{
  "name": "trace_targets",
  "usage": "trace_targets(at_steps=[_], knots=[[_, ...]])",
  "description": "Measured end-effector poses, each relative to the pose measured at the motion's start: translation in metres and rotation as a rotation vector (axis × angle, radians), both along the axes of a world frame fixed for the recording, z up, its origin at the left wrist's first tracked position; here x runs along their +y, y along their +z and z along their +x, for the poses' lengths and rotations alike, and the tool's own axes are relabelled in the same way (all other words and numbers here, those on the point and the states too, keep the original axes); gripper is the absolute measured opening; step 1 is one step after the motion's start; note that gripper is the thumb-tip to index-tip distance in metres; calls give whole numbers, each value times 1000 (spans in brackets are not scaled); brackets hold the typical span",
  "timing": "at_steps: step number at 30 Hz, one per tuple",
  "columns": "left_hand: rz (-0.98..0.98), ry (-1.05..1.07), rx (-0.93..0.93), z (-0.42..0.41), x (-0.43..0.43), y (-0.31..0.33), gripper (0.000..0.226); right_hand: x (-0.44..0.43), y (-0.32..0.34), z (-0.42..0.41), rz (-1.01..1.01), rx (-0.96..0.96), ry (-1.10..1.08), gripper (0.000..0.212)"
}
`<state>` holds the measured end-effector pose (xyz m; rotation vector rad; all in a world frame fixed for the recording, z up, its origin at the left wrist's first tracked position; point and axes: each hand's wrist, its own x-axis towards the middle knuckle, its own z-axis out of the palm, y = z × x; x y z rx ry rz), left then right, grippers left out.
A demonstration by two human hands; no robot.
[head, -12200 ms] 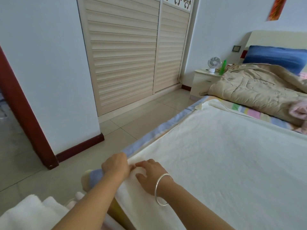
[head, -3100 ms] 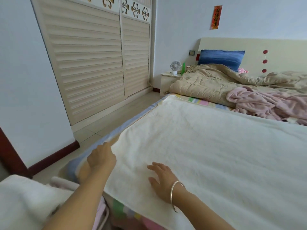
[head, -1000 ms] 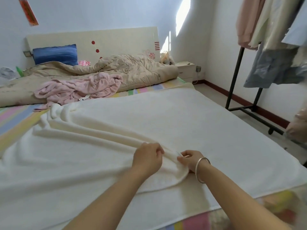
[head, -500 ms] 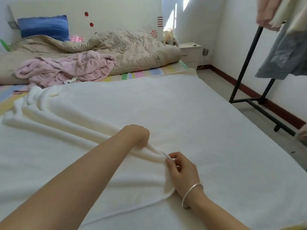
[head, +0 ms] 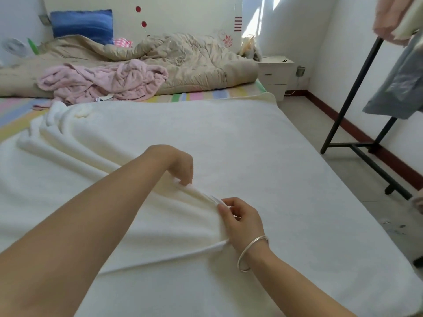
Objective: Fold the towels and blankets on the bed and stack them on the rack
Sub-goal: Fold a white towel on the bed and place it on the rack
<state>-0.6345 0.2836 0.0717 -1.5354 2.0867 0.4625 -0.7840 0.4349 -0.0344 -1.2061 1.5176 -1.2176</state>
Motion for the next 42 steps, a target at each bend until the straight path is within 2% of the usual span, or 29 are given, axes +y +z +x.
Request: trace_targets(at_steps=[2,4,7,11,15,19,24,26,28,30,31,34,38,39,42], knots=[[-45,-37,103,-21,1,4,27,5,7,-23,-10,5,-30,13],[-115,-68,210,-42,1,3,24,7,12,-50,-21,15,-73,12],[-226,-181,312,-104,9,-7,22,22,14,-109,-29,67,-140,12],[-439,-385,407,-214,36,-24,32,58,10,-200,-8,128,-277,10],[-534,-464,353,-289,62,-43,35,81,-8,-261,97,142,-339,8],[-373,-433,271,-302,63,-61,34,81,-25,-273,150,252,-304,9],[-277,-376,121,-283,49,-48,21,80,-37,-277,162,265,-335,12],[-150,-256,99,-268,37,-39,35,80,-38,-277,179,263,-350,16],[63,-56,215,-249,24,-30,60,78,-39,-277,201,237,-358,17],[156,87,321,-232,20,-21,73,76,-39,-278,210,221,-366,19],[168,103,328,-227,21,-19,66,76,-39,-277,209,218,-369,19],[156,-19,222,-222,26,-19,36,78,-41,-275,198,216,-385,21],[176,-65,245,-228,32,-17,14,79,-42,-275,224,158,-413,27],[187,-77,244,-229,33,-14,11,79,-43,-275,232,133,-418,29],[149,-165,131,-229,34,-11,18,78,-45,-275,236,118,-420,31]])
